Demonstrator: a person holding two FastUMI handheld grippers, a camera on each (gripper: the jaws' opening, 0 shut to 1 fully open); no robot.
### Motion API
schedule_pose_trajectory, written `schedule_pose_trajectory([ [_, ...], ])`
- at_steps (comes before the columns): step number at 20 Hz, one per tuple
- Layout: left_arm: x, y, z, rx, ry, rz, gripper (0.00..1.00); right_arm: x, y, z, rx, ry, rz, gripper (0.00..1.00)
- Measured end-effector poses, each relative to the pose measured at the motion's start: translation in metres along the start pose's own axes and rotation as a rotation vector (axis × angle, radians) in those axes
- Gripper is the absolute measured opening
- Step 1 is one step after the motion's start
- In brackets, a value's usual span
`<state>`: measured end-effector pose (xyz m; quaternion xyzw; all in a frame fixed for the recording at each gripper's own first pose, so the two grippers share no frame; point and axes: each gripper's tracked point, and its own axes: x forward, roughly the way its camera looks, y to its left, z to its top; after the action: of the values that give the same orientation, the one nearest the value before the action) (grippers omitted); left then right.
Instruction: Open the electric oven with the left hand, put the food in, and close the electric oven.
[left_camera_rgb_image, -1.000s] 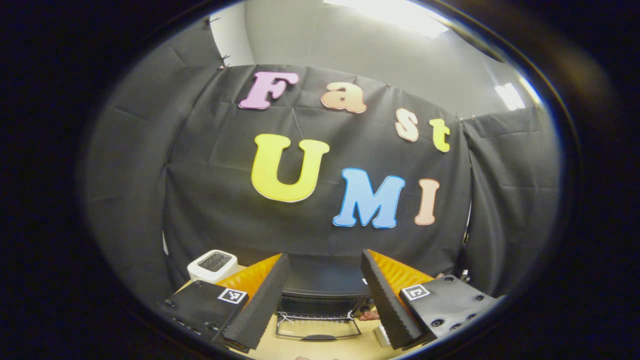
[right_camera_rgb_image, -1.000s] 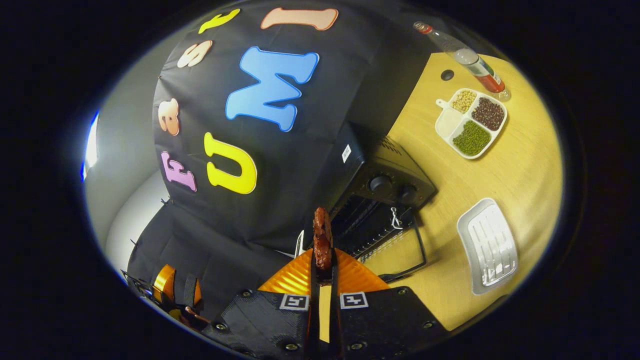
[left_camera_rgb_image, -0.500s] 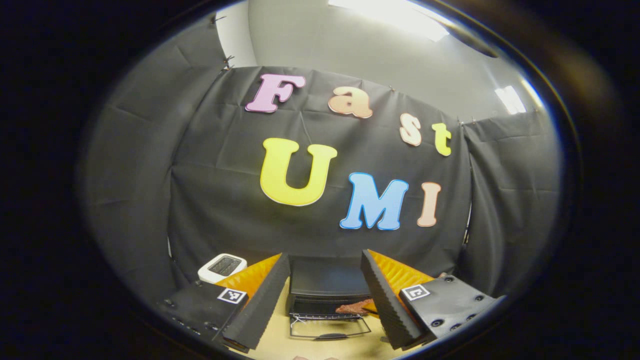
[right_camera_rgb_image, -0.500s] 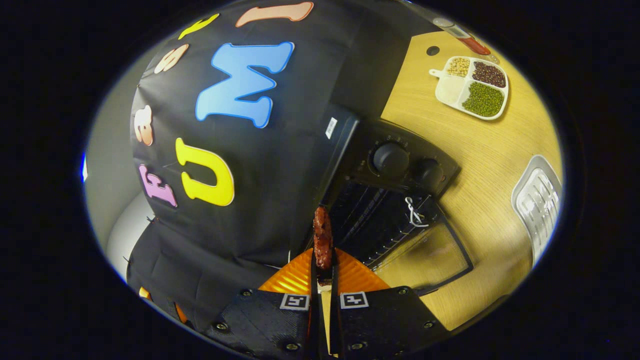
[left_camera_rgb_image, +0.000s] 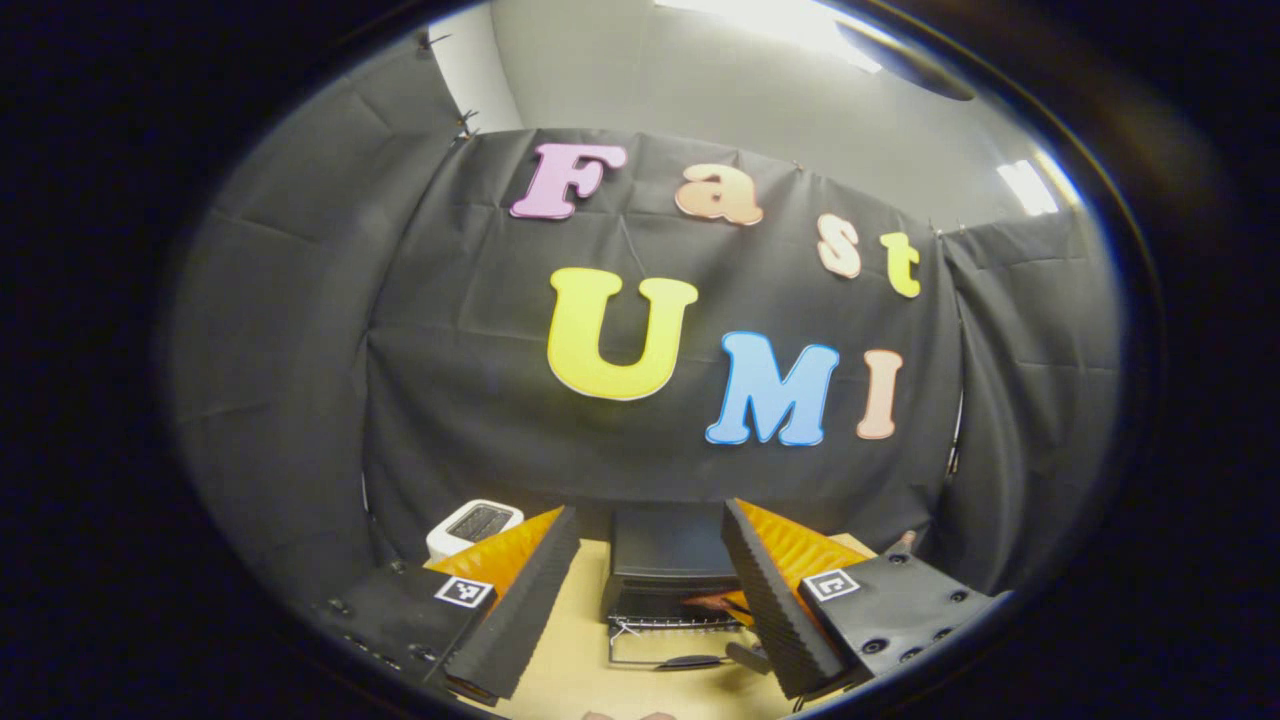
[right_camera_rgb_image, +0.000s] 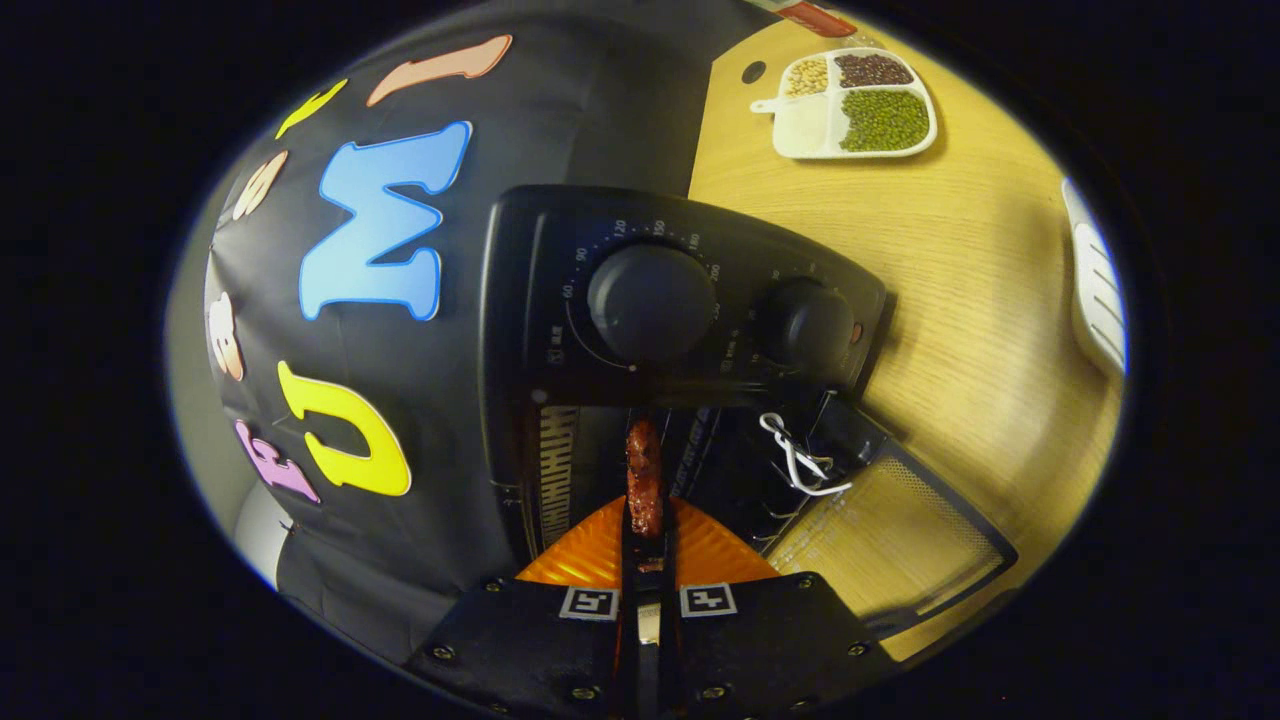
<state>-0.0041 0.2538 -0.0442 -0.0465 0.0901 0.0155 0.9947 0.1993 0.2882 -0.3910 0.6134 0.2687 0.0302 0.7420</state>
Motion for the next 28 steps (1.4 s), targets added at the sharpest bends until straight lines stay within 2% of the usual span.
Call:
schedule_pose_trajectory([
  [2, 0.002, 0.004, -0.004, 0.001, 0.017, 0.009, 1.00, 0.014, -0.003, -0.004, 0.016, -0.010, -0.014, 0.08],
  [6, 0.008, 0.011, -0.008, 0.010, 0.042, 0.019, 1.00, 0.035, -0.002, 0.000, 0.034, -0.043, -0.037, 0.08],
  [8, 0.010, 0.013, -0.015, 0.011, 0.059, 0.020, 1.00, 0.036, -0.007, 0.003, 0.019, -0.059, -0.092, 0.08],
  [9, 0.011, 0.012, -0.017, 0.009, 0.064, 0.018, 1.00, 0.034, -0.016, 0.004, -0.026, -0.073, -0.149, 0.10],
  [10, 0.012, 0.011, -0.018, 0.009, 0.067, 0.018, 0.92, 0.031, -0.023, 0.006, -0.068, -0.084, -0.183, 0.18],
  [11, 0.013, 0.009, -0.018, 0.009, 0.066, 0.018, 0.96, 0.030, -0.027, 0.007, -0.105, -0.084, -0.212, 0.21],
  [12, 0.015, 0.006, -0.018, 0.008, 0.064, 0.013, 0.96, 0.029, -0.029, 0.008, -0.147, -0.077, -0.243, 0.27],
  [13, 0.016, 0.002, -0.021, 0.005, 0.064, 0.006, 0.97, 0.024, -0.026, 0.008, -0.187, -0.068, -0.259, 0.28],
  [15, 0.020, -0.005, -0.024, -0.001, 0.069, -0.006, 0.97, 0.014, -0.021, 0.009, -0.291, -0.052, -0.281, 0.43],
  [16, 0.023, -0.009, -0.026, -0.001, 0.070, -0.012, 0.97, 0.009, -0.019, 0.011, -0.359, -0.051, -0.300, 0.56],
  [18, 0.026, -0.017, -0.032, 0.002, 0.077, -0.022, 1.00, -0.010, -0.014, 0.013, -0.489, -0.044, -0.328, 0.72],
  [19, 0.028, -0.024, -0.036, 0.000, 0.082, -0.029, 0.97, -0.020, -0.008, 0.015, -0.552, -0.045, -0.335, 0.74],
  [22, 0.034, -0.038, -0.042, -0.011, 0.091, -0.045, 0.97, -0.059, 0.011, 0.031, -0.774, -0.083, -0.341, 0.74],
  [24, 0.042, -0.048, -0.046, 0.008, 0.093, -0.051, 1.00, -0.095, 0.036, 0.052, -0.949, -0.155, -0.331, 0.74],
  [27, 0.051, -0.066, -0.054, 0.071, 0.092, -0.067, 1.00, -0.152, 0.085, 0.084, -1.133, -0.268, -0.283, 0.74],
  [28, 0.053, -0.073, -0.055, 0.080, 0.092, -0.077, 0.92, -0.171, 0.105, 0.090, -1.178, -0.294, -0.248, 0.77],
])
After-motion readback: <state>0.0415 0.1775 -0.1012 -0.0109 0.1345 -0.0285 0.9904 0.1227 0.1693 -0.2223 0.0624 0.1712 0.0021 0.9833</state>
